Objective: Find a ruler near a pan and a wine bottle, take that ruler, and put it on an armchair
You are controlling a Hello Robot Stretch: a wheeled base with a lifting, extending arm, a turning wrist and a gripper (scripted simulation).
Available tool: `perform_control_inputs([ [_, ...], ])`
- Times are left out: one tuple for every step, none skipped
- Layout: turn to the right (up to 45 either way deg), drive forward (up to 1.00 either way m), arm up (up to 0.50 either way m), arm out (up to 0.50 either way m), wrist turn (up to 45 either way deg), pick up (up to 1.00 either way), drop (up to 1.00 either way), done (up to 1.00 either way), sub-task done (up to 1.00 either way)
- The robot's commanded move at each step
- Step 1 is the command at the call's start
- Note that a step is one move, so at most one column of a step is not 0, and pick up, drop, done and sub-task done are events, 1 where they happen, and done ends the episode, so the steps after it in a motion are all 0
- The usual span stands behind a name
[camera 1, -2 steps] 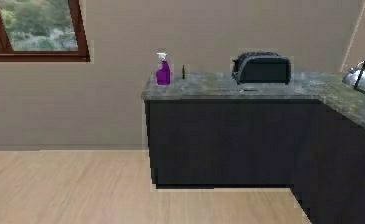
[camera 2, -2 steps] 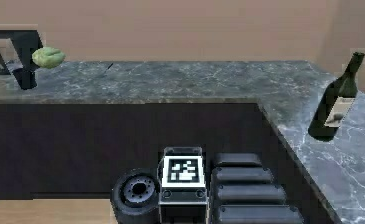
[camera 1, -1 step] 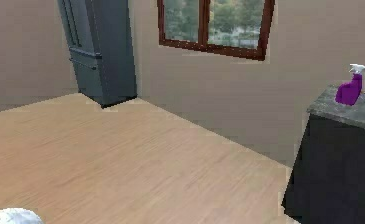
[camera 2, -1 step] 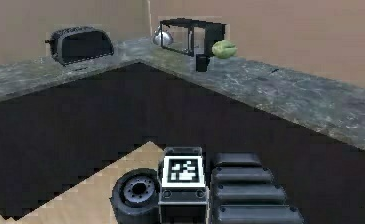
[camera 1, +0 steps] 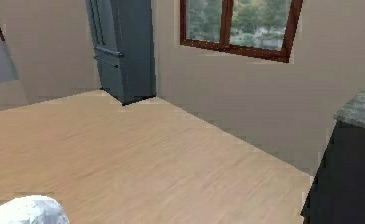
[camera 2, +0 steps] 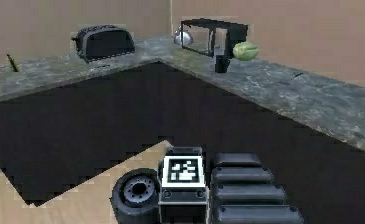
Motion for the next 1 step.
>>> perform_control_inputs([
  [0.0,0.95,0.00,0.00,0.0,0.00,0.00,0.00,0.00],
])
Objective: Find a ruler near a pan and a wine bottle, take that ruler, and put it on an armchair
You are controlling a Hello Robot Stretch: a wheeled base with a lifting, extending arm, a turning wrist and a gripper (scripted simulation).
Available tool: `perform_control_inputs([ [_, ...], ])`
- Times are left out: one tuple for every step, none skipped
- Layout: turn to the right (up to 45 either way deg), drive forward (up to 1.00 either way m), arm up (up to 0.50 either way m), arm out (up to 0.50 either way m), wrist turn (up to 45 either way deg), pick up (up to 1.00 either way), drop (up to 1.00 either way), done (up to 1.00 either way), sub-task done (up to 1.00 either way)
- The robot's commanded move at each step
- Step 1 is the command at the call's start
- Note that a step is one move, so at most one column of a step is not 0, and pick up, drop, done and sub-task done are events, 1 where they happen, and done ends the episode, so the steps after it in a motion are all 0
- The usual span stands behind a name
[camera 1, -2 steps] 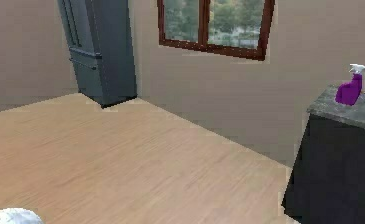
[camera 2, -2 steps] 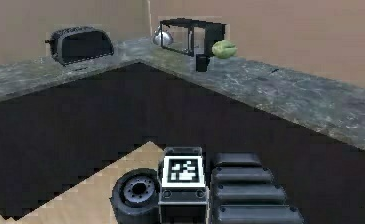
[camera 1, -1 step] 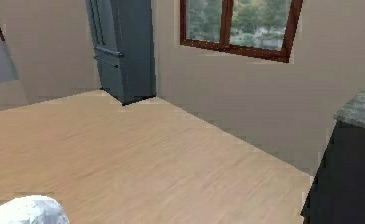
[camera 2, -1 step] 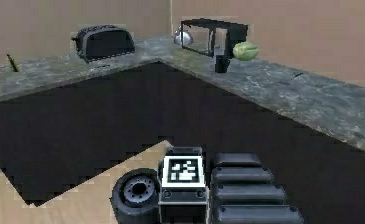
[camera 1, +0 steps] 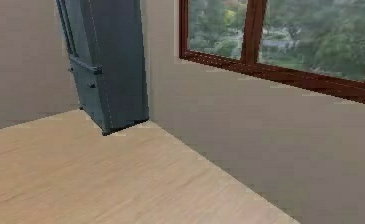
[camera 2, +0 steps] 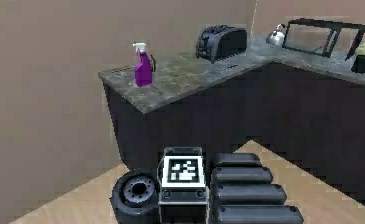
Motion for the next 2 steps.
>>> perform_control_inputs([
  [-42.0,0.00,0.00,0.00,0.0,0.00,0.00,0.00,0.00],
  [0.0,1.00,0.00,0.00,0.0,0.00,0.00,0.00,0.00],
])
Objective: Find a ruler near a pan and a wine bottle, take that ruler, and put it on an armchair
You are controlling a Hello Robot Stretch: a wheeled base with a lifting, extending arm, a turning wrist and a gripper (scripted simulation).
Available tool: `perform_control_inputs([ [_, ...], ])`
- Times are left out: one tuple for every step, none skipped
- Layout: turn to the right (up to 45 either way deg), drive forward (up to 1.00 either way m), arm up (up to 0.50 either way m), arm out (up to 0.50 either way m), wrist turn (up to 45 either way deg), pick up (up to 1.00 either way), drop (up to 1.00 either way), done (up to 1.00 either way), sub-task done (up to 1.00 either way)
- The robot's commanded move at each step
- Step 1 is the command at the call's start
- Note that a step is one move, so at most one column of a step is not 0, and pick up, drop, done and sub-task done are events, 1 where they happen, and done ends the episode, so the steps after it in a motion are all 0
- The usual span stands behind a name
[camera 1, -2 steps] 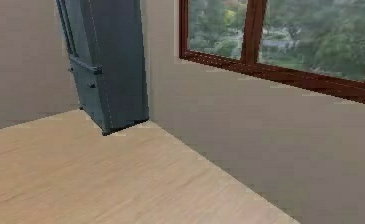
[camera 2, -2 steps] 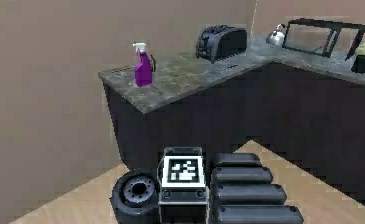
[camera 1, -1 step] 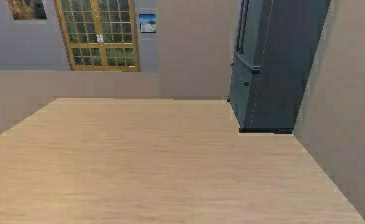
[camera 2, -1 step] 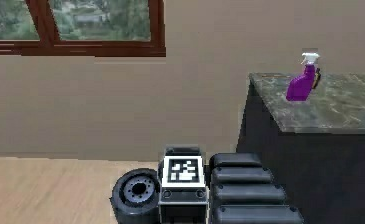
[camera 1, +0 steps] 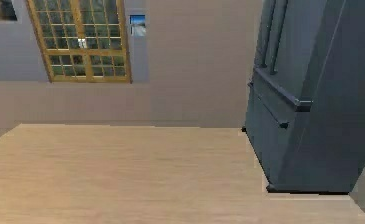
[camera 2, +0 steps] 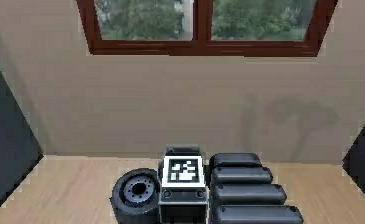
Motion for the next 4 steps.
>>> perform_control_inputs([
  [-45.0,0.00,0.00,0.00,0.0,0.00,0.00,0.00,0.00],
  [0.0,0.30,0.00,0.00,0.0,0.00,0.00,0.00,0.00],
  [0.0,0.15,0.00,0.00,0.0,0.00,0.00,0.00,0.00],
  [-39.0,0.00,0.00,0.00,0.0,0.00,0.00,0.00,0.00],
])
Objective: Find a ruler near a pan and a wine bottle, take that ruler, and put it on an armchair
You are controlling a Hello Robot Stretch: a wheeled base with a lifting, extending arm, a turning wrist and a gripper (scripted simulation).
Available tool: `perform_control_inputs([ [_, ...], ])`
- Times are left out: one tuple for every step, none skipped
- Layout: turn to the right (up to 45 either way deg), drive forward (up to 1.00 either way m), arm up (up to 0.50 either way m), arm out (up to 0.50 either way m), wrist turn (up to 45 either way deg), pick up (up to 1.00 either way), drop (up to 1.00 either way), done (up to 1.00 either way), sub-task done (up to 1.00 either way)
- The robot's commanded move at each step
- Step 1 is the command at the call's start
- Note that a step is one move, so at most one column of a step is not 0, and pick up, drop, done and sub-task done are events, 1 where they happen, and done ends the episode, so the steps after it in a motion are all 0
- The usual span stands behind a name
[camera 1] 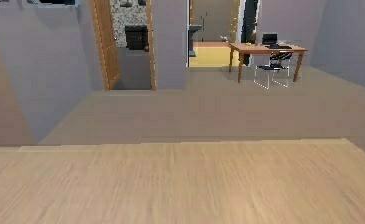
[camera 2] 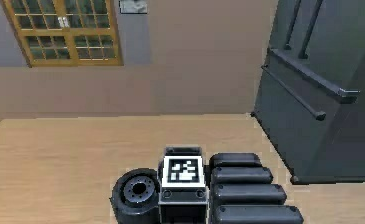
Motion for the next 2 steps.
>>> perform_control_inputs([
  [0.0,0.85,0.00,0.00,0.0,0.00,0.00,0.00,0.00],
  [-18.0,0.00,0.00,0.00,0.0,0.00,0.00,0.00,0.00],
])
